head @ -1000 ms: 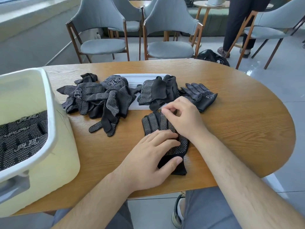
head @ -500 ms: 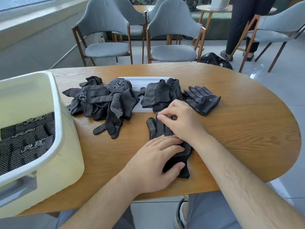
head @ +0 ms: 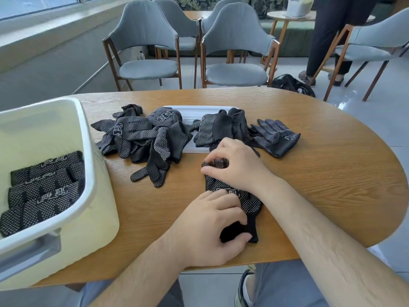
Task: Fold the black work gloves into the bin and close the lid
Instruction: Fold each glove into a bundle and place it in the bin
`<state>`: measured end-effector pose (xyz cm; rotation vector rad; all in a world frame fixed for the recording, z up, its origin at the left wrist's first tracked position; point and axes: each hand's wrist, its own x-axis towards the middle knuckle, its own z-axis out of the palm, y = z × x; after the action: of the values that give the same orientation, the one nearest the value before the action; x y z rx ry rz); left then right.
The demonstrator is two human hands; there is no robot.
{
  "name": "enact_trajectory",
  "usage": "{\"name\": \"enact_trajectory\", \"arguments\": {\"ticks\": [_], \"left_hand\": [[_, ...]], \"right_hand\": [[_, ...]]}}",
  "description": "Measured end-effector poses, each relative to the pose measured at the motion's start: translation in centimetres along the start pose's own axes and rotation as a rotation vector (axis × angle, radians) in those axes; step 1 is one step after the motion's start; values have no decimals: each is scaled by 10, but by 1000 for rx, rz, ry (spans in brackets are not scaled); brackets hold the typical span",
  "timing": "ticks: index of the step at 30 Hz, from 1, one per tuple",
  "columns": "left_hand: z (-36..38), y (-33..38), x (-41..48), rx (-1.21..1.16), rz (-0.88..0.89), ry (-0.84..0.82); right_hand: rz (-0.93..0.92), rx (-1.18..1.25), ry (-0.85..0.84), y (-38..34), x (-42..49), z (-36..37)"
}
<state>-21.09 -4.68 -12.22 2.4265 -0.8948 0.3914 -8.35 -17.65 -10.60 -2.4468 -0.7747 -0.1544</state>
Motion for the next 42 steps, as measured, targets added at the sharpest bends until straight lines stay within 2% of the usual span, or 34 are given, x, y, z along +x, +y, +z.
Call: {"name": "enact_trajectory", "arguments": {"ticks": [2,8,11,13,15,17,20,22,24,26,28,32,37,42], "left_hand": [[0,0,-1,-7,22,-15],[3,-1,-1,40,98,-6],[7,-3,0,21,118,2],[9,-1,0,-29,106,11],[5,4,0,-178,77,31],[-5,1,3,-272,9,86],[-20,-23,14,-115,-278,246],[-24,-41,24,55,-534,203],[-22,-51,31,154,-651,52],[-20,-55,36,174,-642,-10],[-19,-55,41,144,-637,12],[-27,-57,47,41,-754,24],[-32,-59,53,-53,-811,-22],[-27,-69,63,-26,-784,-5]], "right_hand": [[-14,-32,-5,-2,1,6],[-43,50,148,0,-3,8],[-24,-14,66,2,-4,10],[-14,-1,61,4,-6,8],[-11,63,135,8,-8,2],[1,98,229,15,-8,-9],[28,95,334,29,-10,-21],[46,102,380,36,-14,-20],[74,128,373,41,-18,-14],[96,159,351,41,-19,-10],[100,180,350,42,-20,-10],[120,216,334,43,-22,-10],[154,239,276,42,-22,-10],[169,191,207,40,-22,-9]]}}
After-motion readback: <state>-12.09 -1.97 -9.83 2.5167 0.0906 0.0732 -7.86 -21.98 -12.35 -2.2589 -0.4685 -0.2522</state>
